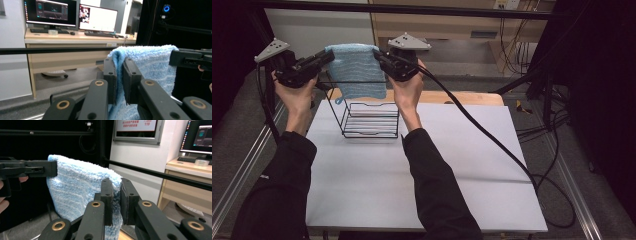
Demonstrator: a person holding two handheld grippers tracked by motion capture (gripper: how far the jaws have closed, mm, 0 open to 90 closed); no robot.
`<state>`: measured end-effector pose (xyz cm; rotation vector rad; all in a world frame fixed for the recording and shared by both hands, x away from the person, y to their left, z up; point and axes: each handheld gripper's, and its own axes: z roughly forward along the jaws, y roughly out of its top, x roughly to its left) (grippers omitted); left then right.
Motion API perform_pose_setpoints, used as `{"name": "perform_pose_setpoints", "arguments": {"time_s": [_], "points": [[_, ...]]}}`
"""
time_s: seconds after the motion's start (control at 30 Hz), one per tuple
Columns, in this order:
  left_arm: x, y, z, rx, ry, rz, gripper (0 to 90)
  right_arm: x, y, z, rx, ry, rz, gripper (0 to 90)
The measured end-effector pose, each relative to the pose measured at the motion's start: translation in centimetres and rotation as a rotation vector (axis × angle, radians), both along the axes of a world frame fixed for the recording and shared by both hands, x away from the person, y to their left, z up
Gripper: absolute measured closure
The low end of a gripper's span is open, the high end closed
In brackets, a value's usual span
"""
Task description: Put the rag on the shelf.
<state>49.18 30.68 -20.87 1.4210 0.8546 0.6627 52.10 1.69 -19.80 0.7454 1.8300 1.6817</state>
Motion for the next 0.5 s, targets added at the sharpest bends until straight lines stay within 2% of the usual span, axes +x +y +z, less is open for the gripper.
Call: {"name": "perform_pose_setpoints", "arguments": {"time_s": [0.23, 0.4, 0.5], "points": [[-1.1, 0.8, -1.5, 0.011, 0.000, -0.036, 81.2, -1.1, -0.2, -1.1, -0.021, 0.007, 0.043, 81.6], [-1.8, 1.1, -2.3, 0.030, 0.005, -0.058, 80.6, -1.7, -0.3, -1.4, -0.062, 0.016, 0.076, 81.2], [-2.1, 1.2, -2.6, 0.042, 0.012, -0.066, 80.2, -2.2, -0.3, -1.4, -0.096, 0.006, 0.084, 81.1]]}}
